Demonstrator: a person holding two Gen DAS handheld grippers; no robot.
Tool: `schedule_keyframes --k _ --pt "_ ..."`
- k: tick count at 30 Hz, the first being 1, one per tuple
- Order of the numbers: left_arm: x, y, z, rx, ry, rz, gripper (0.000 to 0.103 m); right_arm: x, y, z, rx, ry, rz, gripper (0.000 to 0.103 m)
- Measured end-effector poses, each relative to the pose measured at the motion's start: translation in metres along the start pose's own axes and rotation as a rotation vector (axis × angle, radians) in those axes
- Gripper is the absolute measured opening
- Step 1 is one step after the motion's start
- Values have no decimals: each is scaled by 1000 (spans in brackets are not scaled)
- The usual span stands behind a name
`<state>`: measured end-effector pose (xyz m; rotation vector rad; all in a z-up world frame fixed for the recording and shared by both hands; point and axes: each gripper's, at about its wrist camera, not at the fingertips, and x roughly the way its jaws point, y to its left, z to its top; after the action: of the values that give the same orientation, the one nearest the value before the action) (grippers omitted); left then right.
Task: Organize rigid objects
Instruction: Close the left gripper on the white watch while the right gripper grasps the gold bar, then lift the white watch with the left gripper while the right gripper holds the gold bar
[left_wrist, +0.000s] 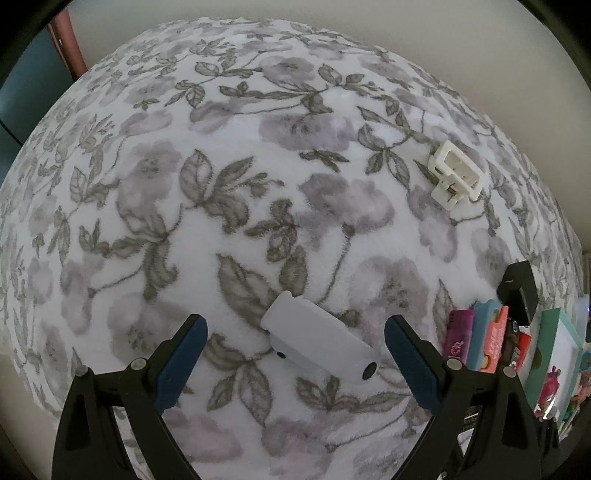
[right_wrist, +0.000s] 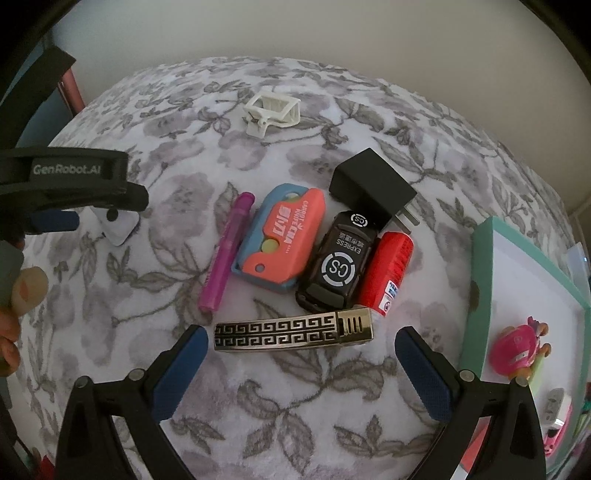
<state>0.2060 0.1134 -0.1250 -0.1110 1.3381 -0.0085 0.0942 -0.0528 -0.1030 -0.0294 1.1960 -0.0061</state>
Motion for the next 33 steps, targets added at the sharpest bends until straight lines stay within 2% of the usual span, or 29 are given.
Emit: schedule_keyframes --k 1,3,5,6,8,13,14,15,22,27,33 --pt "2 -1 0 5 -1 19 95 0 0 0 -2 2 2 95" --pt "5 -2 1 5 3 17 83 1 0 -1 6 9 22 87" --pt "9 -4 2 2 8 4 68 1 1 0 6 13 24 86" --pt "10 -7 1 11 7 11 65 1 1 0 1 14 23 86" --pt "11 -13 0 32 0 32 53 1 2 -1 3 17 25 86" --pt "12 -21 -3 37 -8 27 50 1 0 -1 11 21 32 86" --pt "12 -22 -3 36 -9 30 42 1 0 -1 11 21 32 86" --pt "12 -24 -3 37 -12 39 40 1 0 -1 11 21 32 86" --pt "10 -25 -4 31 -18 39 39 0 -1 -2 21 20 36 86" --pt "2 -14 -5 14 -24 11 39 0 -1 -2 27 22 36 86" --pt "-11 2 -4 -55 -46 -38 38 -4 -2 -1 43 14 45 86"
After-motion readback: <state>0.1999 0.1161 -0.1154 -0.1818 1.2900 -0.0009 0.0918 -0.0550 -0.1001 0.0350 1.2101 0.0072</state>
